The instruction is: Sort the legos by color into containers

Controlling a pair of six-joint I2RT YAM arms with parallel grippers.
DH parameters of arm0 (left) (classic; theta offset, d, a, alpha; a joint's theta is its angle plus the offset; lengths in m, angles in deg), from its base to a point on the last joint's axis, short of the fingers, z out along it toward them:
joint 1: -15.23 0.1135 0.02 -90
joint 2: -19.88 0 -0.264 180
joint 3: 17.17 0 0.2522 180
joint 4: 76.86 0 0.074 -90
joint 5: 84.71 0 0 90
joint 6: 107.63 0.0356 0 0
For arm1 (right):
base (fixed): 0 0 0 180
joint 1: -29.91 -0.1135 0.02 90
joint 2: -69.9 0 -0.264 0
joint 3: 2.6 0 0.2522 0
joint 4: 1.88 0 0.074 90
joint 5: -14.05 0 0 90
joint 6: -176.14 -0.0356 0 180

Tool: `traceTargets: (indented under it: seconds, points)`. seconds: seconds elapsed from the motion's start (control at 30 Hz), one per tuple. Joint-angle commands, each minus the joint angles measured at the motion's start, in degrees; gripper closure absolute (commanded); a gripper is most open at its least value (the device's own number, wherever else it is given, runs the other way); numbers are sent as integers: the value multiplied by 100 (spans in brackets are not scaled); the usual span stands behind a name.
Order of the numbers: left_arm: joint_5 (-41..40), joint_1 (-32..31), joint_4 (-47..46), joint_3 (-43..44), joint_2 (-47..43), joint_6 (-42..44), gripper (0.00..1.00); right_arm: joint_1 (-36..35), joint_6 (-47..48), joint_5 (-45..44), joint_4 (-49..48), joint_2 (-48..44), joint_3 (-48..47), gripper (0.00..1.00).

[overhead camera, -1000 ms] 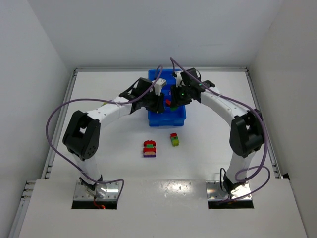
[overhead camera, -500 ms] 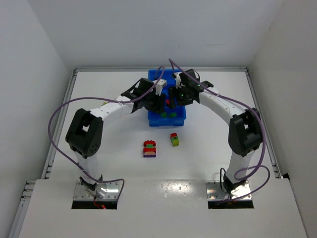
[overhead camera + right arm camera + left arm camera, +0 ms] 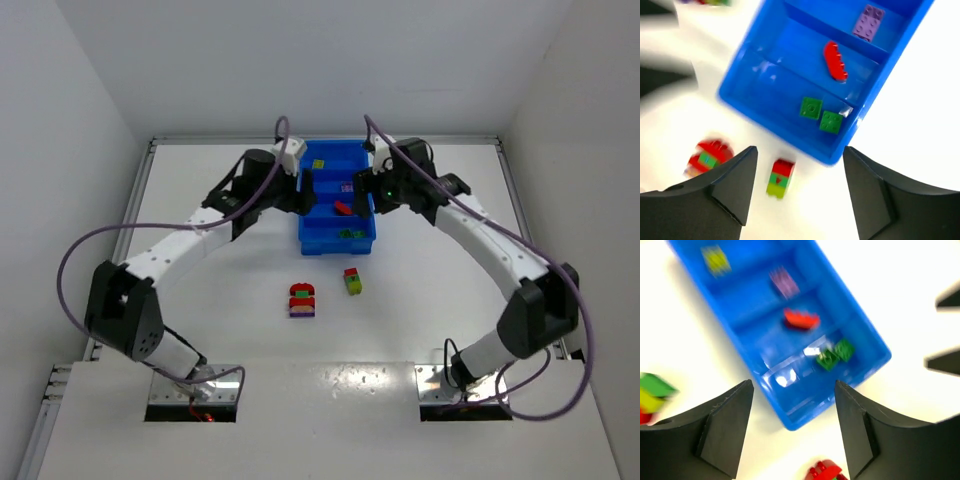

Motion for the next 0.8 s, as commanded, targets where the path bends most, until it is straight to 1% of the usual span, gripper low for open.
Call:
traceTargets:
  seconds: [0.0, 0.07, 0.1, 0.2, 0.23, 0.27, 0.33, 0.4, 0.43, 0.5, 0.53, 0.57, 0.7, 0.73, 0.77]
  points:
    - [-299, 199, 90, -28, -536, -129, 28, 109, 849, 851, 436, -457, 370, 35]
    - [-396, 348, 302, -115, -720, -129, 26, -13, 1577, 1282, 860, -518, 686, 42]
    - [-519, 462, 459, -229, -791, -129, 26, -127, 1738, 1345, 1219, -588, 810, 44]
    - [-782, 639, 566, -528, -1169, -190, 25, -234, 1941, 1118, 1669, -536, 1285, 44]
    - [-836, 726, 566, -616, -1283, -243, 25, -234, 1942, 1056, 1723, -536, 1494, 46]
    - [-836, 788, 566, -774, -1475, -243, 25, -286, 2029, 951, 1723, -536, 1618, 46]
    - [-836, 849, 566, -915, -1652, -243, 25, -340, 1872, 608, 1443, -597, 1978, 47]
    - [-836, 929, 566, -1152, -1933, -296, 25, -392, 1381, 432, 1101, -650, 2050, 47]
    - [-836, 990, 566, -1232, -2013, -348, 25, -392, 1005, 431, 1099, -650, 2050, 47]
    - [-836, 1043, 566, -1434, -2241, -349, 25, -463, 625, 536, 977, -536, 1945, 47]
    - [-836, 1043, 566, -1487, -2303, -349, 25, -532, 406, 537, 976, -388, 1866, 51]
    - [-836, 1043, 566, -1574, -2356, -349, 25, -533, -40, 598, 880, -386, 1866, 51]
    - [-836, 1043, 566, -1689, -2549, -349, 25, -769, -938, 651, 467, -264, 1988, 51]
    - [-888, 1095, 514, -1689, -2550, -349, 25, -831, -1028, 651, 345, -263, 1989, 51]
    - [-889, 1096, 514, -1759, -2611, -349, 25, -901, -1081, 425, 343, -211, 1989, 51]
